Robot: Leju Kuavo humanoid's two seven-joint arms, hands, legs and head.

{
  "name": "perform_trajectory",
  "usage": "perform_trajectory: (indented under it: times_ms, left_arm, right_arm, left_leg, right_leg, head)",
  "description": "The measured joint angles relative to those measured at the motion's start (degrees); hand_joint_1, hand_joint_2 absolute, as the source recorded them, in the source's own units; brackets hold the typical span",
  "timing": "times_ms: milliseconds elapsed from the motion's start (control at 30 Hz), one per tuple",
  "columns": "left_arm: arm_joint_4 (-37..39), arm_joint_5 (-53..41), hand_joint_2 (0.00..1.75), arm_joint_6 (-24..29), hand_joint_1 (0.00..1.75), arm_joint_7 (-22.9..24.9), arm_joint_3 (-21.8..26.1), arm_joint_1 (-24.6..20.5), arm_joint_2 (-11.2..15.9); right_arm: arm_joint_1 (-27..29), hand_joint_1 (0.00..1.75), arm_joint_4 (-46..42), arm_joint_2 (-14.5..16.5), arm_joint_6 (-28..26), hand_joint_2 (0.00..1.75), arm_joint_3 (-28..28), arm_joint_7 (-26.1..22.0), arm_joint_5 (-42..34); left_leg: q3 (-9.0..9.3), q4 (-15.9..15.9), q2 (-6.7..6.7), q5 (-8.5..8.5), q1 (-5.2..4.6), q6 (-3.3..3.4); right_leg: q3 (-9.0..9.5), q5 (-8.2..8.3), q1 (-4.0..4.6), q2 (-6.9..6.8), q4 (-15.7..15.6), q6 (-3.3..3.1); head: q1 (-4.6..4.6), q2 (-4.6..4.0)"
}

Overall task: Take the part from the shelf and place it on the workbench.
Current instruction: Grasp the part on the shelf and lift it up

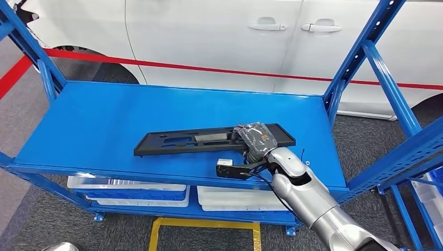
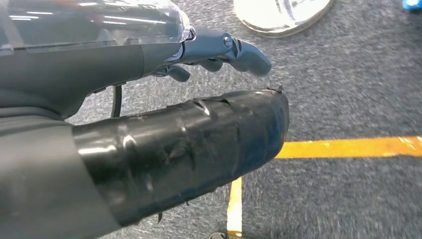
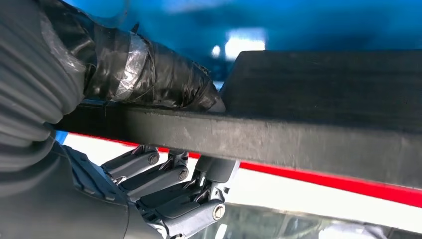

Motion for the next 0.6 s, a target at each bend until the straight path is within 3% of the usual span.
perform_trajectory:
  times_ms: [67, 133, 167, 200, 233, 300, 367, 433, 500, 533, 600]
  left_arm:
    - [0.0, 0.0, 0.00, 0.0, 0.00, 0.0, 0.0, 0.0, 0.0]
    - [0.0, 0.0, 0.00, 0.1, 0.00, 0.1, 0.0, 0.0, 0.0]
    - [0.0, 0.0, 0.00, 0.1, 0.00, 0.2, 0.0, 0.0, 0.0]
    - [0.0, 0.0, 0.00, 0.2, 0.00, 0.3, 0.0, 0.0, 0.0]
    - [0.0, 0.0, 0.00, 0.2, 0.00, 0.4, 0.0, 0.0, 0.0]
    - [0.0, 0.0, 0.00, 0.2, 0.00, 0.5, 0.1, 0.0, -0.1]
    - [0.0, 0.0, 0.00, 0.2, 0.00, 0.6, 0.1, 0.0, -0.3]
    - [0.1, 0.0, 0.00, 0.2, 0.00, 0.7, 0.1, -0.1, -0.4]
    - [0.1, 0.0, 0.00, 0.2, 0.00, 0.7, 0.1, -0.1, -0.4]
    - [0.1, 0.0, 0.00, 0.3, 0.00, 0.7, 0.1, -0.1, -0.4]
    - [0.1, 0.1, 0.00, 0.3, 0.00, 0.8, 0.1, -0.1, -0.4]
  right_arm:
    - [0.4, 1.75, -1.7, 0.0, -2.1, 1.75, 0.0, 1.6, 4.3]
    - [1.1, 1.75, -4.4, 0.0, -4.0, 1.75, 0.0, 3.5, 9.2]
    - [1.6, 1.75, -6.1, 0.0, -4.8, 1.75, 0.1, 4.5, 11.6]
    - [2.1, 1.75, -7.8, 0.0, -5.5, 1.75, 0.2, 5.5, 13.9]
    - [2.6, 1.75, -9.8, 0.0, -6.1, 1.75, 0.2, 6.6, 16.0]
    - [3.4, 1.75, -14.0, 0.1, -6.9, 1.75, 0.4, 8.2, 19.2]
    - [3.8, 1.75, -17.3, 0.3, -7.6, 1.75, 0.6, 9.2, 20.8]
    - [4.2, 1.75, -19.5, 0.5, -7.9, 1.75, 0.7, 9.6, 21.2]
    - [4.6, 1.75, -21.1, 0.6, -7.9, 1.75, 0.8, 9.7, 21.4]
    - [4.7, 1.75, -21.7, 0.6, -7.9, 1.75, 0.8, 9.7, 21.4]
    - [5.0, 1.75, -22.5, 0.6, -7.9, 1.75, 0.8, 9.7, 21.5]
  left_leg:
    - [-0.06, -0.3, 0.08, 0.30, 0.10, 0.80]
    - [-0.21, -0.2, 0.08, 0.30, 0.00, 1.10]
    - [-0.23, -0.2, 0.06, 0.26, -0.07, 1.16]
    - [-0.20, -0.1, 0.02, 0.18, -0.11, 1.20]
    - [-0.12, -0.1, -0.04, 0.05, -0.14, 1.22]
    - [0.17, 0.1, -0.12, -0.31, -0.13, 1.05]
    - [0.18, 0.2, -0.15, -0.56, -0.26, 0.61]
    - [-0.04, 0.1, -0.15, -0.52, -0.34, 0.05]
    - [-0.04, 0.1, -0.13, -0.77, -0.34, -0.59]
    - [-0.35, 0.9, -0.10, -1.48, -0.34, -0.88]
    - [-2.78, 6.2, -0.02, -4.41, -0.23, -1.37]
  right_leg:
    - [-1.80, -2.59, -0.17, -0.01, 3.9, 0.43]
    - [-5.26, -6.18, -0.20, -0.03, 11.4, 0.67]
    - [-6.77, -7.12, -0.20, -0.03, 14.6, 0.71]
    - [-7.48, -6.99, -0.20, -0.03, 15.9, 0.67]
    - [-7.20, -5.74, -0.18, -0.03, 15.1, 0.53]
    - [-4.17, -1.60, -0.07, -0.02, 8.2, -0.06]
    - [-1.41, 0.57, 0.32, -0.01, 2.1, -0.68]
    - [-0.72, 0.36, 0.69, 0.02, 0.5, -0.99]
    - [-0.34, 0.42, 0.37, 0.04, -0.4, -1.40]
    - [-0.08, 0.55, 0.16, 0.01, -0.8, -1.69]
    - [0.27, 0.71, -0.04, -0.09, -1.3, -2.14]
  head:
    - [0.01, 0.00]
    - [0.00, 0.00]
    - [0.00, 0.00]
    - [0.00, 0.00]
    - [0.01, 0.00]
    - [0.02, 0.00]
    - [-0.01, 0.00]
    - [-0.05, 0.00]
    - [-0.05, 0.00]
    - [-0.08, 0.00]
    - [-0.15, 0.00]
